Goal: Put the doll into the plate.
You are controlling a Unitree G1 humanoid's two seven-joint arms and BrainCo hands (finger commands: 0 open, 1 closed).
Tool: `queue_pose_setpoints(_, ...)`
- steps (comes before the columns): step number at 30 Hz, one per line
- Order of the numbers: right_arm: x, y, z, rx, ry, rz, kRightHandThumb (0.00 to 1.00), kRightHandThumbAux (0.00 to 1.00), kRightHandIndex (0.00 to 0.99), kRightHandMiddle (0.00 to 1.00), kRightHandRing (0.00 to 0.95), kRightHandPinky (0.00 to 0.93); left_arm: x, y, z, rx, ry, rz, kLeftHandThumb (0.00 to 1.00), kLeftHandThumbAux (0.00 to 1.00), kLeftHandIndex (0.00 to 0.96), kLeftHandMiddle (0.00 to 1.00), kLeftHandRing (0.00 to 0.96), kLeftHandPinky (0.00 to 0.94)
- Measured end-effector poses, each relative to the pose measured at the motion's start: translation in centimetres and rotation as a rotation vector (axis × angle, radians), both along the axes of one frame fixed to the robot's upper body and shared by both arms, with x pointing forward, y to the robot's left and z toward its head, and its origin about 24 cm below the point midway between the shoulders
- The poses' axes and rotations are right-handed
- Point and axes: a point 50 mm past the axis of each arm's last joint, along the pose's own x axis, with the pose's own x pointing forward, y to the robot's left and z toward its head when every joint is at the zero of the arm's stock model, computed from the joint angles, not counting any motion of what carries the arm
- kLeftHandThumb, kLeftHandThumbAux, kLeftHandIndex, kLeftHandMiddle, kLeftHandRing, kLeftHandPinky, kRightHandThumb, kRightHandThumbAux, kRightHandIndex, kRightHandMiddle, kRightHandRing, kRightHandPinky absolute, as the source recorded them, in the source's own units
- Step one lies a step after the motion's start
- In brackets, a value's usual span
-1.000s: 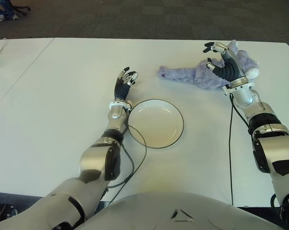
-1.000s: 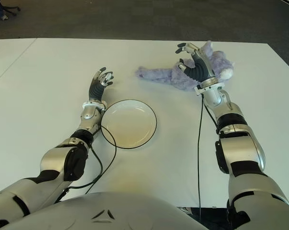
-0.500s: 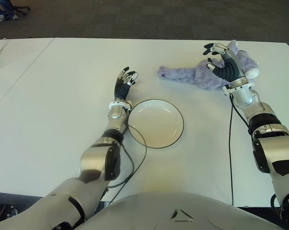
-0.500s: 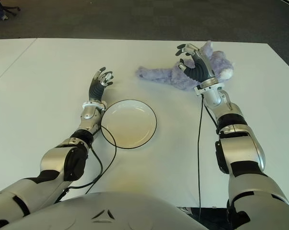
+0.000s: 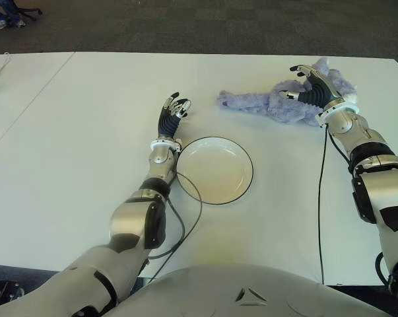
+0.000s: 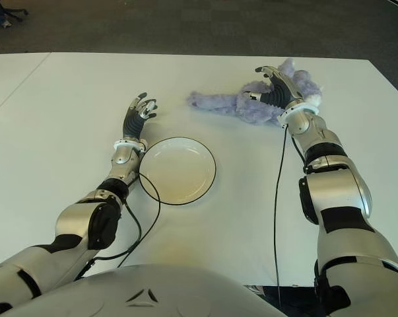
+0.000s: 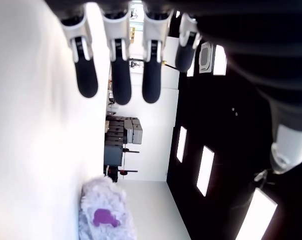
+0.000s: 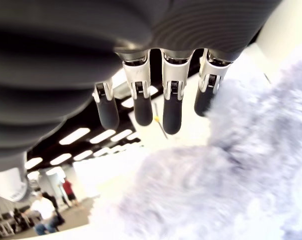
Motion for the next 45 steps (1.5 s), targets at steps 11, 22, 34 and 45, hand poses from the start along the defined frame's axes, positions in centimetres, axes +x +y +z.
queue_pose_setpoints(11, 0.3, -0.2, -0.7, -0.023, 0.099, -0.055, 0.053, 0.398, 0.000, 0.000, 0.000, 0.000, 0.0, -0.1, 0.0, 0.006, -0.001, -0.008, 0.000, 0.532, 0.136, 0.262, 0.270, 0.261)
queue_pose_setpoints(22, 0.3, -0.6, -1.0, -0.037, 0.136, -0.099, 0.090, 0.459, 0.000, 0.000, 0.000, 0.000, 0.0, -0.1, 0.0, 0.006, 0.002, -0.009, 0.000, 0.519, 0.132, 0.267, 0.267, 0.259)
queue_pose_setpoints(34, 0.2, -1.0, -1.2, -0.040, 0.144, -0.128, 0.109, 0.491, 0.000, 0.000, 0.000, 0.000, 0.0, -0.1, 0.0, 0.005, 0.002, -0.008, 0.000, 0.513, 0.136, 0.265, 0.269, 0.258)
queue_pose_setpoints(45, -0.6, -1.4, -2.8, -0.037, 0.148, -0.159, 0.201, 0.567, 0.000, 0.000, 0.000, 0.000, 0.0, -0.2, 0.0, 0.003, 0.003, -0.009, 0.000, 0.507, 0.136, 0.267, 0.269, 0.239)
